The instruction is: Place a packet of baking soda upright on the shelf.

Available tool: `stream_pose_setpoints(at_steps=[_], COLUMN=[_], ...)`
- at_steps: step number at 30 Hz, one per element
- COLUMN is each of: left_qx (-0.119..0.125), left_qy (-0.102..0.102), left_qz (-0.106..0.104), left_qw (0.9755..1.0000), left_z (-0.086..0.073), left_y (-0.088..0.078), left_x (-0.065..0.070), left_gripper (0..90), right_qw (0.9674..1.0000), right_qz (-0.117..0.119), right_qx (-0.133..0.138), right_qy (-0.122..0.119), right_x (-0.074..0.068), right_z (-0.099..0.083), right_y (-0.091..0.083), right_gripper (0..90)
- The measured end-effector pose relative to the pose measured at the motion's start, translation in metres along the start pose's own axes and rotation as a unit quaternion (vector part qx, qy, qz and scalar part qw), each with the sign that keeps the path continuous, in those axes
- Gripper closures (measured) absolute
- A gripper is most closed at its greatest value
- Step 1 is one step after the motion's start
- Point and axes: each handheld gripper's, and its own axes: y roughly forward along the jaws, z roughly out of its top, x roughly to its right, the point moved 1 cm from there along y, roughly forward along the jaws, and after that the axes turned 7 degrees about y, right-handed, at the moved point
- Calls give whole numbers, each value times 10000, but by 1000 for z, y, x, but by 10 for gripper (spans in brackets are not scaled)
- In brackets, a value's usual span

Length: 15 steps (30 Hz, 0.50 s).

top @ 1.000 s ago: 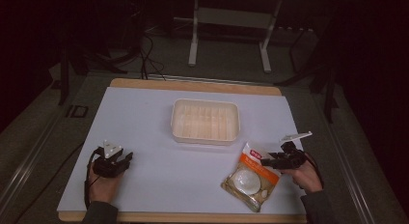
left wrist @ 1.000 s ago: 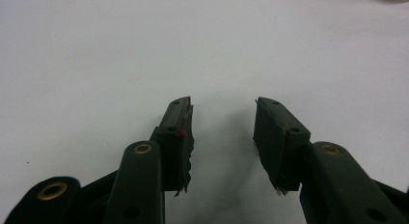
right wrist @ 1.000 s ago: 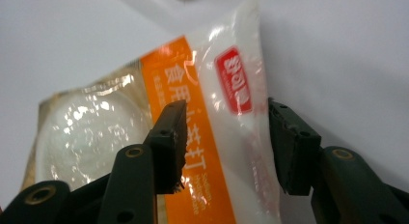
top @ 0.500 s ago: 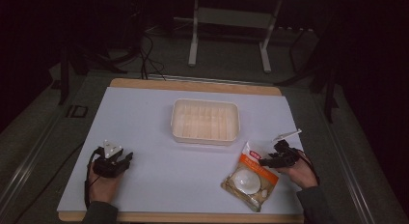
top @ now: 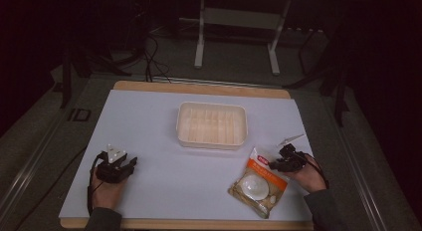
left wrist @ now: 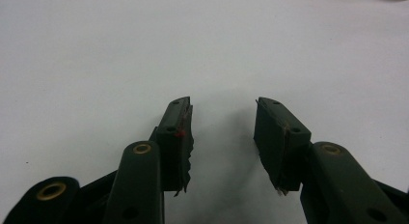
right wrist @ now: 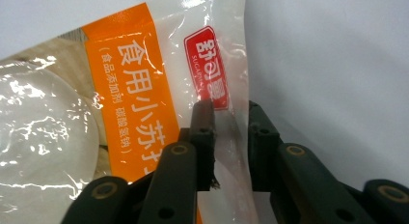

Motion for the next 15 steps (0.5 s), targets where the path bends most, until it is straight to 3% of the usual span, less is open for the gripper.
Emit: stream_pose_setpoints(at_steps=[8,15], left_qx=[2,3], left_qy=[-4,-17], left_qz=[-7,-7], left_qw=[10000,10000], left_z=[0,0], left_y=[0,0], left_x=[0,0], left_gripper=[570,570], right_qw=[9988,9990], right_qz=[-224,-141], right_qx=[-323,-390], right_qy=[-282,-177], right_x=[-7,-5], right_z=[7,9], right_y=[1,0], right_gripper=[893,898])
